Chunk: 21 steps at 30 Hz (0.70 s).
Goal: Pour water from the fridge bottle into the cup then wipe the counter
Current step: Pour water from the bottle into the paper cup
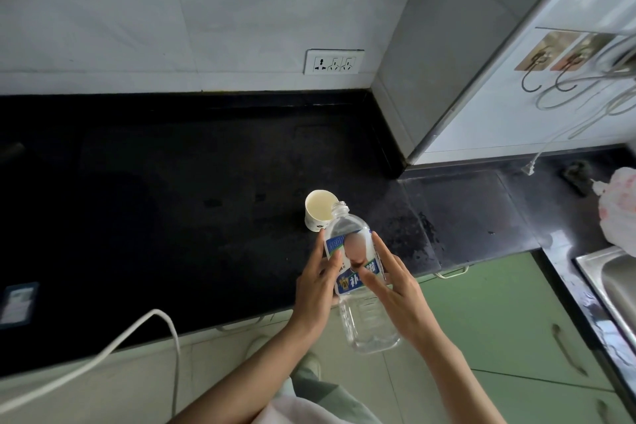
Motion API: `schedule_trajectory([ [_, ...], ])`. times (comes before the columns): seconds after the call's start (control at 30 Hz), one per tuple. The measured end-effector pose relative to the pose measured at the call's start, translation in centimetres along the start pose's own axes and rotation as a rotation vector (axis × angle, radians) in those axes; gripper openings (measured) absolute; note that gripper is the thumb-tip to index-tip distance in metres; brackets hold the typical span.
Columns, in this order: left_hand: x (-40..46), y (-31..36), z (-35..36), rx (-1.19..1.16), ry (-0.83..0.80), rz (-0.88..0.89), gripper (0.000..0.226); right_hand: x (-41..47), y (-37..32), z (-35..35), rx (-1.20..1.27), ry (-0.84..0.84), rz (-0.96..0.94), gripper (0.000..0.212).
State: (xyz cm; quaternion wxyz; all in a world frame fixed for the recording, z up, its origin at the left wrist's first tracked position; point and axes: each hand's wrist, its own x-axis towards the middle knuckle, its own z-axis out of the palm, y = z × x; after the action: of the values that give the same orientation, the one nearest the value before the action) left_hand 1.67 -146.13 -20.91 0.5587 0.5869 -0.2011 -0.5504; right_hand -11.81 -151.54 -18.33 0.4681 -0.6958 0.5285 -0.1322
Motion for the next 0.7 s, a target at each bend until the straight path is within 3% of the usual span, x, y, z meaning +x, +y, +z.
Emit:
schedule_trajectory([
  [0.7, 0.31, -0.12, -0.03, -0.025, 0.003, 0.0, 0.049, 0.5, -0.06, -0.13, -0.024, 0.012, -0.008, 0.065],
])
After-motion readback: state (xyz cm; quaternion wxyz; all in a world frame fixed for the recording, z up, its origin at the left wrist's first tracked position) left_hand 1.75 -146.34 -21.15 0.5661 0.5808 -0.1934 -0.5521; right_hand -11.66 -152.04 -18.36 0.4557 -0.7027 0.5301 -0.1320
